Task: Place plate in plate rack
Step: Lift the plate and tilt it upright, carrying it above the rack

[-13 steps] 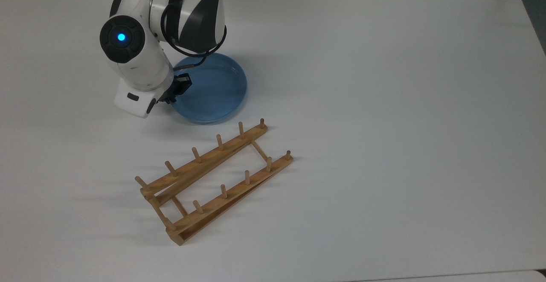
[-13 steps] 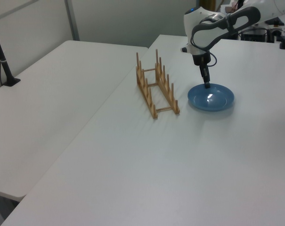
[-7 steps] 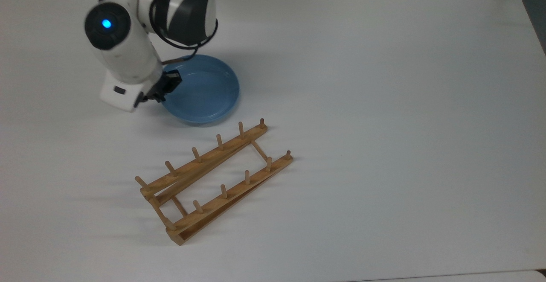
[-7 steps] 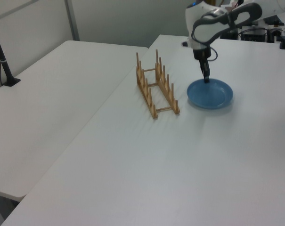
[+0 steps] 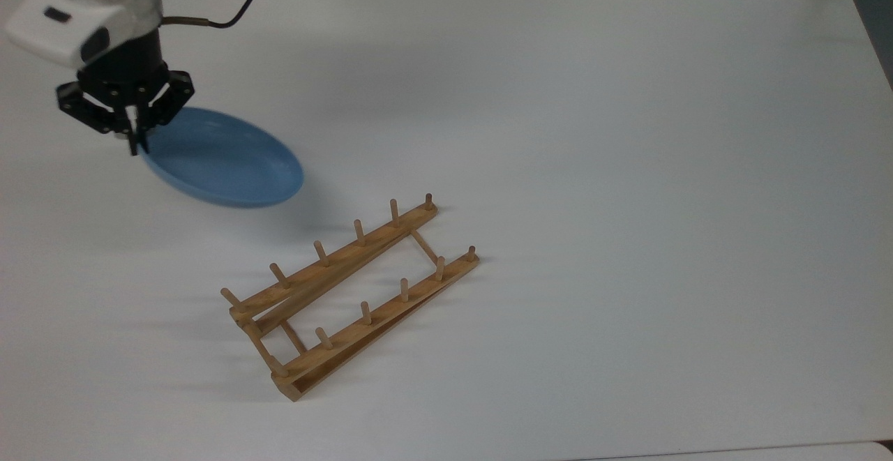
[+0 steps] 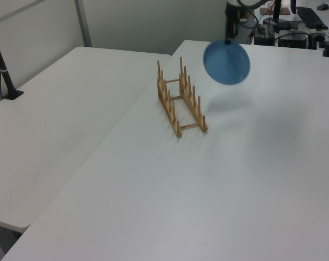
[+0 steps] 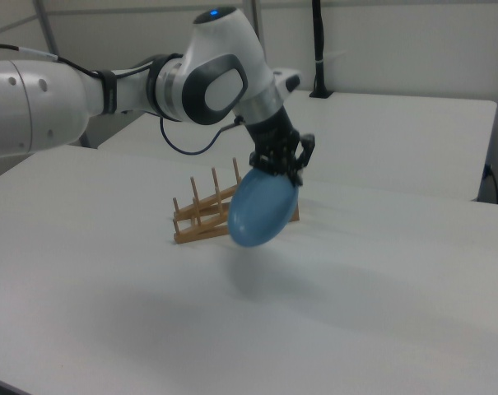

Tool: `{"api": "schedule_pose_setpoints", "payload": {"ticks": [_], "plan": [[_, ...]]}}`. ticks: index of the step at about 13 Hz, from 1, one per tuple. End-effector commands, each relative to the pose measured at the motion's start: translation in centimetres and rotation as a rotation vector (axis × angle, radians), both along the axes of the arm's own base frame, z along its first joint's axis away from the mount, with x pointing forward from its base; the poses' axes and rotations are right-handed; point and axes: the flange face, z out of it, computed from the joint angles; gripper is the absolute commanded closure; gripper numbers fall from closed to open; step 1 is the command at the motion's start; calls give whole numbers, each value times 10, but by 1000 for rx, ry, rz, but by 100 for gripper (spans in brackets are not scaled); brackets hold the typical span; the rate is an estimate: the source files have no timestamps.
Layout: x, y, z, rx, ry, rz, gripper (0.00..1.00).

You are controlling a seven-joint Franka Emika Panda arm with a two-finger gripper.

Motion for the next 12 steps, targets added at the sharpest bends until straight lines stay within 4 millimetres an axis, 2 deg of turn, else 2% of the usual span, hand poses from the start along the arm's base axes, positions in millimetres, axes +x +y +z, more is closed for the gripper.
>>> {"api": "schedule_pose_setpoints", "payload": {"ticks": [1, 3, 4, 6, 9, 12], "plan": [[11, 13, 42, -129, -242, 21, 100], [16, 19, 54, -188, -329, -4, 100], [19, 28, 57, -221, -365, -17, 100], [30, 67, 74, -259, -433, -39, 100], [36, 97, 79, -286, -490, -85, 100], [38, 115, 92, -327, -543, -132, 100]]}}
